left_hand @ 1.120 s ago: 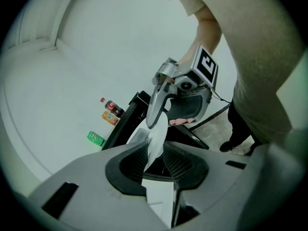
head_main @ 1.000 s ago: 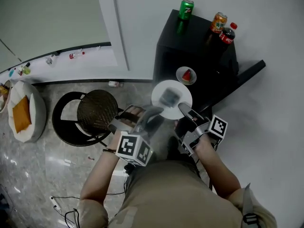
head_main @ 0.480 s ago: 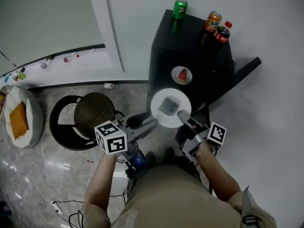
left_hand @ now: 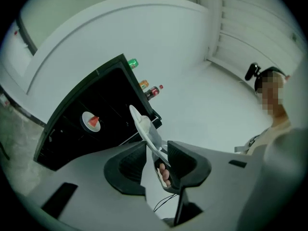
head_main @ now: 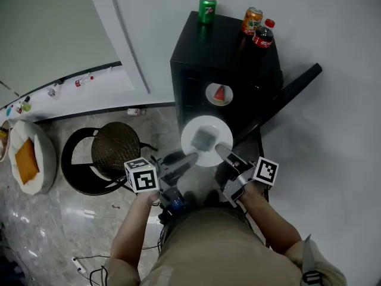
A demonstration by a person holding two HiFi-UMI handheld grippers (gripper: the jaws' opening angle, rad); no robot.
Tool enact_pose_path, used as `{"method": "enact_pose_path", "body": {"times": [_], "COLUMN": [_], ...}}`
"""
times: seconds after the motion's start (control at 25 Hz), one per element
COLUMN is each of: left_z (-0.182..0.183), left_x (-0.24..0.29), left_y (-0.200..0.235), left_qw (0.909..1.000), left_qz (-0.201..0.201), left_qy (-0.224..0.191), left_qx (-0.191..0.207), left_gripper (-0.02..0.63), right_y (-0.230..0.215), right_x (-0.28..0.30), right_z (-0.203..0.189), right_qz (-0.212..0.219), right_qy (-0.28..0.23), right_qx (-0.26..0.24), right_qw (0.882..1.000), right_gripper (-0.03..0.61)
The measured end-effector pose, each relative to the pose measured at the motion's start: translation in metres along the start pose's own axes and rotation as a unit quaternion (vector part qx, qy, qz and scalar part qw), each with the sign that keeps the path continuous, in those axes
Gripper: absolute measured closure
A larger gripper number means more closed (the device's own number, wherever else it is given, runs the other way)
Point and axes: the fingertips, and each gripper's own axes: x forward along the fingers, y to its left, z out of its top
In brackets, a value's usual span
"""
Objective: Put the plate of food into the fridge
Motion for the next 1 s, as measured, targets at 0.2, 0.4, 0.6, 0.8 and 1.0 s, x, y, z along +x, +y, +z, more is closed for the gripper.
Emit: {"method": "enact_pose_path", "body": {"times": [0.2, 0.4, 0.6, 0.8, 1.0], "left_z": [-0.007, -0.015, -0.018, -0.027, -0.038], "left_x": [0.02, 0.032, 0.046, 0.06, 0.073], "left_y": [0.006, 0.011, 0.012, 0.024, 0.037], "left_qw": [0.9984, 0.994, 0.9849, 0.9813, 0.97], "left_qz": [0.002, 0.008, -0.002, 0.031, 0.052], "left_qy": [-0.016, -0.032, -0.056, -0.07, -0.088], "left_qx": [-0.055, -0.104, -0.164, -0.177, -0.221], "left_gripper": [0.495, 0.52, 0.535, 0.569, 0.589], "right_y": [-0.009, -0.017, -0.023, -0.034, -0.044], "right_x": [-0.012, -0.019, -0.027, -0.036, -0.041], "right_z": [0.015, 0.026, 0.036, 0.049, 0.061], "right_qz": [0.006, 0.011, 0.023, 0.005, 0.0], "right_qy": [0.005, 0.018, 0.03, 0.05, 0.066], "right_qx": [-0.009, -0.016, -0.002, -0.046, -0.067], "right_qw": [1.0, 1.0, 0.999, 0.998, 0.996], "right_gripper": [0.543, 0.543, 0.545, 0.546, 0.546]}}
